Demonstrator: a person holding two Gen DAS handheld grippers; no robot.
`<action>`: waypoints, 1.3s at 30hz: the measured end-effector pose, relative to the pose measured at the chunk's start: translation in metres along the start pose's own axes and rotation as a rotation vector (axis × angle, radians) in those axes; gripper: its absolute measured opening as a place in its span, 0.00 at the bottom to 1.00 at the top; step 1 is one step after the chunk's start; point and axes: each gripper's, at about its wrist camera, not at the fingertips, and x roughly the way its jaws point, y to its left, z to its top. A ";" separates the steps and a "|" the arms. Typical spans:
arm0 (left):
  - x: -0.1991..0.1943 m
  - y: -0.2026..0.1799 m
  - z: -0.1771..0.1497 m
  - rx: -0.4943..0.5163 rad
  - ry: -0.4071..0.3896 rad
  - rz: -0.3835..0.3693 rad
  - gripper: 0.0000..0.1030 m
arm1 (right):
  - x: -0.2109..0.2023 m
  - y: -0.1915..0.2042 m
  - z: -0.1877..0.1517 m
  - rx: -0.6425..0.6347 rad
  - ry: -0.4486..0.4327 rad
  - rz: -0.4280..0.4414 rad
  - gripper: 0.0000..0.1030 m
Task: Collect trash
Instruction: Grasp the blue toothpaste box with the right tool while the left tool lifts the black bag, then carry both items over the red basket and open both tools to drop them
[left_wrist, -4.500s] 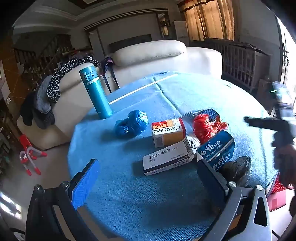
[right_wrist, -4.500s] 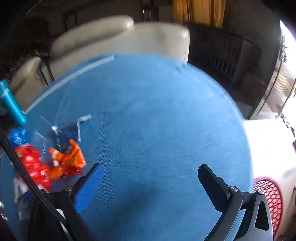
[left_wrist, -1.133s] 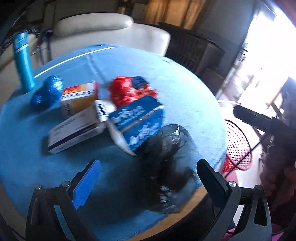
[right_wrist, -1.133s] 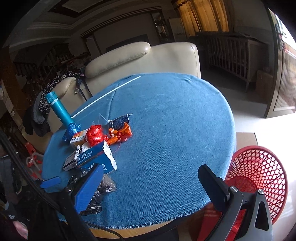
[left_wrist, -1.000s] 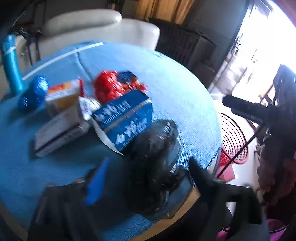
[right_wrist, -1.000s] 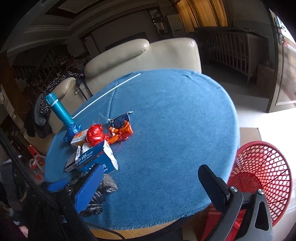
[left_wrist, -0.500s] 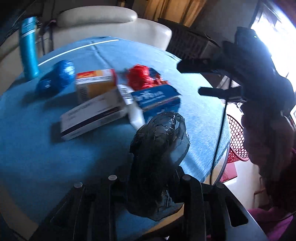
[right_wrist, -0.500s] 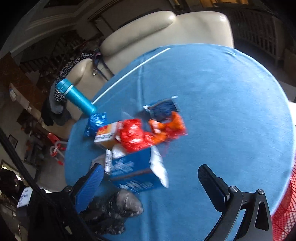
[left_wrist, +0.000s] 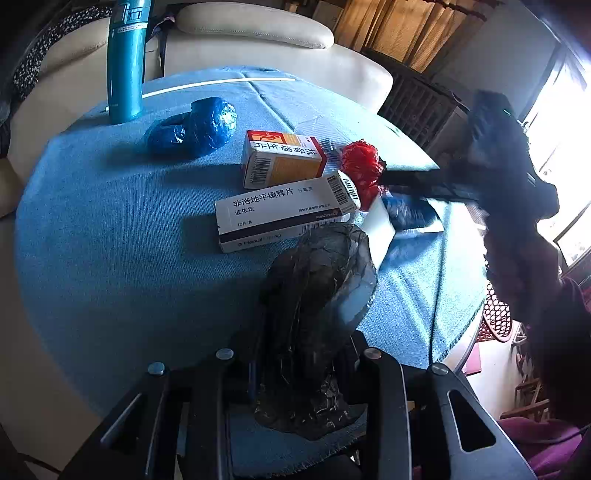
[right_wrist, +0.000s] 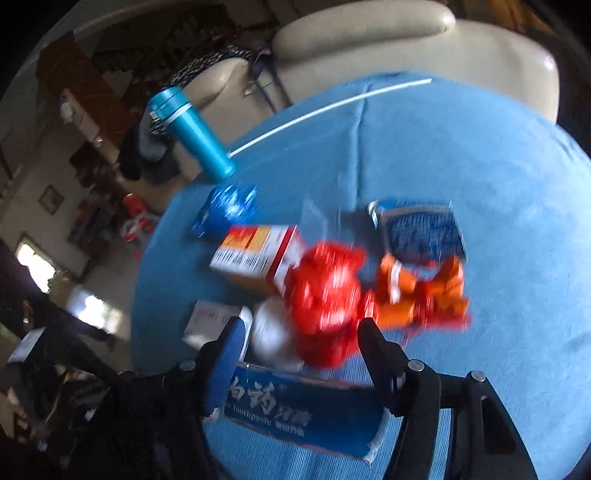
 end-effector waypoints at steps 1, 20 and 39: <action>0.001 0.001 0.001 0.000 0.002 0.001 0.32 | -0.002 0.001 -0.006 -0.009 0.021 0.015 0.65; -0.012 -0.013 0.007 0.027 -0.012 0.033 0.33 | -0.021 0.022 -0.076 -0.132 0.056 -0.084 0.51; 0.015 -0.142 0.045 0.342 0.024 -0.076 0.33 | -0.165 -0.066 -0.155 0.223 -0.314 -0.129 0.40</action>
